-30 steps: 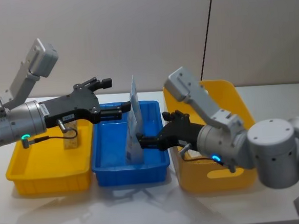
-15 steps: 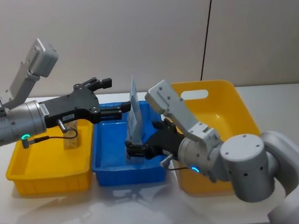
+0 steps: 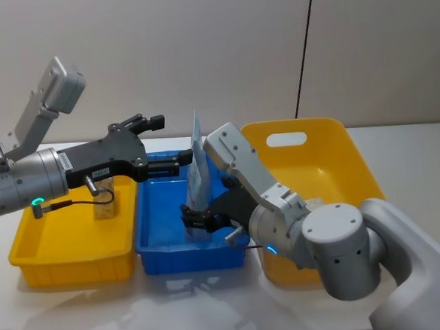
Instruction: Bimanual collaborative sorting of washing and personal care products
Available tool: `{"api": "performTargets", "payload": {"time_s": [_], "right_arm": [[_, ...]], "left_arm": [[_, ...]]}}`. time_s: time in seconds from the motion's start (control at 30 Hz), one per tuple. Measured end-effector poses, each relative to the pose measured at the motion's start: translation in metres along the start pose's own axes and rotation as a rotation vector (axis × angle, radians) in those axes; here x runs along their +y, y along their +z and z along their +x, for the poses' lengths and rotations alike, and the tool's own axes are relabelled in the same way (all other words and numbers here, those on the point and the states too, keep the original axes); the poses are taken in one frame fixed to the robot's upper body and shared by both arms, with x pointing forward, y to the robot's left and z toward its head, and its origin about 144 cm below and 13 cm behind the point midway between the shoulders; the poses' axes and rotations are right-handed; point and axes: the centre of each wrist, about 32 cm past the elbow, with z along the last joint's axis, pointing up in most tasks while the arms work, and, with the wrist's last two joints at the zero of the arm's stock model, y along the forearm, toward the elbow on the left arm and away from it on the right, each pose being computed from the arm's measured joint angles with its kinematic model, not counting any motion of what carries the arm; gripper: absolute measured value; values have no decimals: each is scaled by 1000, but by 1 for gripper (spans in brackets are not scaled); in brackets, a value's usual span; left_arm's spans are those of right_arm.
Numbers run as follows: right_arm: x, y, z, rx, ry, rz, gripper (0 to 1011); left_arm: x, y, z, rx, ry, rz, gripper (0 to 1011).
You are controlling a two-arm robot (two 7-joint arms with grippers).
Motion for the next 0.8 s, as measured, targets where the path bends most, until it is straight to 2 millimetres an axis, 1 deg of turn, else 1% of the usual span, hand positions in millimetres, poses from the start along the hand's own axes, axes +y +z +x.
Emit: {"api": "performTargets", "payload": {"time_s": [0.4, 0.8], "right_arm": [[17, -3, -5, -1, -24, -14, 1004], [33, -1, -8, 16, -32, -15, 1004]], "left_arm": [[0, 0, 0, 0, 0, 0, 1001], [0, 0, 0, 0, 0, 0, 1002]]}}
